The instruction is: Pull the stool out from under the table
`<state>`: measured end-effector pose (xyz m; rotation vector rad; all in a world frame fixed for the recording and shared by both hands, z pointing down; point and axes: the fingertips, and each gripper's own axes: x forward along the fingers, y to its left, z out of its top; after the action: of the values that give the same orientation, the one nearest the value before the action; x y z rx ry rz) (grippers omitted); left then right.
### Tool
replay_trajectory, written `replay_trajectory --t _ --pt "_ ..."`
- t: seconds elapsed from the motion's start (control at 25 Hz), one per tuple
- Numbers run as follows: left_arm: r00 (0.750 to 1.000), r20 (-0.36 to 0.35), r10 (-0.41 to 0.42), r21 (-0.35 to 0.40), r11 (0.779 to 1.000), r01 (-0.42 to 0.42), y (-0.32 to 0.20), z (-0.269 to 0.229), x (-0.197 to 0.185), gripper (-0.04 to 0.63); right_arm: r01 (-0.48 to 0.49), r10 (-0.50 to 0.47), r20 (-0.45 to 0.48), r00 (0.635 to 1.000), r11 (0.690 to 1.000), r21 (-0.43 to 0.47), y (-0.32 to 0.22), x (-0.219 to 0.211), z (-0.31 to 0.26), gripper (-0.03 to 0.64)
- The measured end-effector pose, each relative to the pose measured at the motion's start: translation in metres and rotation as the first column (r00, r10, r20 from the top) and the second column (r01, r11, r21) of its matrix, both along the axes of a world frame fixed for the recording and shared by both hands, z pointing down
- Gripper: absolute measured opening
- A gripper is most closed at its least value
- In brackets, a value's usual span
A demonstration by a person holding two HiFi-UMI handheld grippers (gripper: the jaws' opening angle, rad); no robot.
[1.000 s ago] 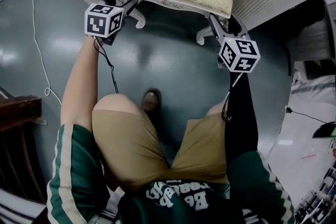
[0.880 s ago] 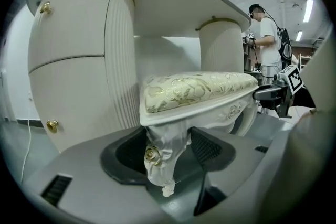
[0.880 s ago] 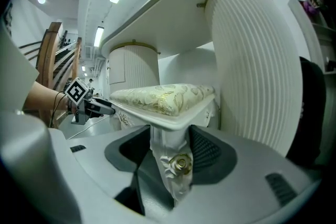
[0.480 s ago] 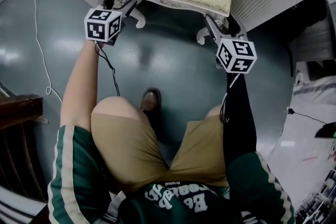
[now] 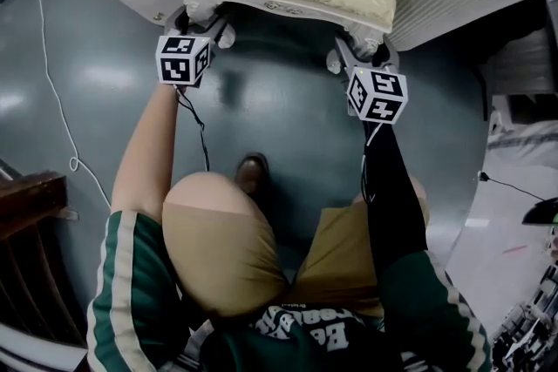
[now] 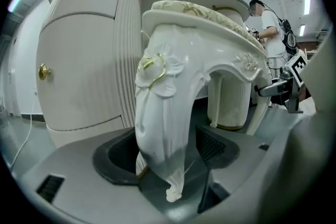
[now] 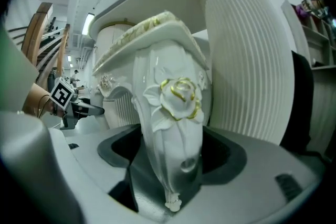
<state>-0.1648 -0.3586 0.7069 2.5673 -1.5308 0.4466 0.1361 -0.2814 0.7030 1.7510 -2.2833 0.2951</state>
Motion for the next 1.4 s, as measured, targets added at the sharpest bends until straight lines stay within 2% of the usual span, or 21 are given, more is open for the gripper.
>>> replay_trajectory --t 0.12,0.16,0.2,0.24,0.32,0.52,0.64,0.8,1.12,1.4 --pt "0.999 -0.045 0.005 0.070 0.998 -0.002 -0.017 -0.009 0.009 0.334 -0.026 0.027 -0.031 0.999 0.999 0.037 -0.014 -0.001 0.001 0.329" --pt "0.999 -0.053 0.003 0.088 0.996 0.002 -0.023 -0.014 0.011 0.254 -0.030 0.032 -0.040 0.999 0.998 0.053 -0.018 0.000 -0.001 0.290" --pt "0.999 -0.054 -0.001 0.096 0.995 0.006 -0.027 -0.017 0.012 0.224 -0.025 0.029 -0.052 0.998 0.998 0.064 -0.020 0.001 -0.003 0.240" --pt "0.999 -0.047 -0.002 0.096 0.995 0.006 -0.028 -0.019 0.012 0.218 -0.013 0.018 -0.066 0.998 0.997 0.070 -0.021 0.001 -0.004 0.229" --pt "1.000 -0.030 0.000 0.084 0.997 0.002 -0.026 -0.018 0.011 0.216 0.006 0.000 -0.076 0.997 0.997 0.075 -0.018 -0.001 -0.004 0.224" --pt "0.999 -0.045 -0.005 0.072 0.997 0.008 -0.010 -0.030 0.007 0.215 0.020 -0.019 -0.013 1.000 0.994 0.107 -0.007 -0.004 -0.017 0.222" --pt "0.999 -0.032 -0.003 0.045 0.999 0.005 0.007 -0.019 0.008 0.215 0.043 -0.040 -0.033 0.999 0.996 0.080 0.006 -0.003 -0.009 0.222" --pt "1.000 -0.025 -0.018 0.065 0.998 0.020 0.018 -0.019 0.004 0.215 0.070 -0.066 -0.054 0.996 0.994 0.081 0.012 -0.007 -0.005 0.224" --pt "0.998 -0.028 0.063 0.032 0.998 -0.062 -0.017 -0.012 0.015 0.217 -0.009 0.012 -0.052 0.999 0.998 0.063 -0.006 -0.002 -0.002 0.233" --pt "0.997 -0.048 0.060 0.014 0.998 -0.060 -0.011 -0.015 0.016 0.219 -0.005 0.006 -0.050 0.999 1.000 0.028 0.001 -0.004 -0.008 0.239"
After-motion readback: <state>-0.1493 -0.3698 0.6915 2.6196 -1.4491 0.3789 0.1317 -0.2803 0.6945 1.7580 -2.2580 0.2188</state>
